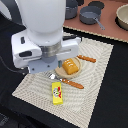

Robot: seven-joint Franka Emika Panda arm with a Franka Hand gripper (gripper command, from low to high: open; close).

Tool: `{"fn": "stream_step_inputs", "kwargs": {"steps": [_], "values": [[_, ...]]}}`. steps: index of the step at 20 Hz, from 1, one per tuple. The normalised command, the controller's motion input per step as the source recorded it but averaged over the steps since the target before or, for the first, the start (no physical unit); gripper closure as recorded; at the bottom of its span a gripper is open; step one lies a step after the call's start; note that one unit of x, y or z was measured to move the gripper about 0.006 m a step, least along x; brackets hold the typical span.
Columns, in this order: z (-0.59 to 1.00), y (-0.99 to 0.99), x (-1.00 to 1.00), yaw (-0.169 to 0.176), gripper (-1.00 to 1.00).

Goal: Place the bread, butter, and milk from the table onto the serving area.

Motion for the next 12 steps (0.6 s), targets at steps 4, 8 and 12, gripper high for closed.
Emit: {"fn": "stream_step_inputs", "kwargs": {"steps": [4, 8, 12], "values": [[0.08, 0.51, -0.9, 0.002, -1.0], [0.03, 0.5, -0.79, 0.017, -1.0], [0.0, 0.47, -0.8, 0.027, -1.0]]}}
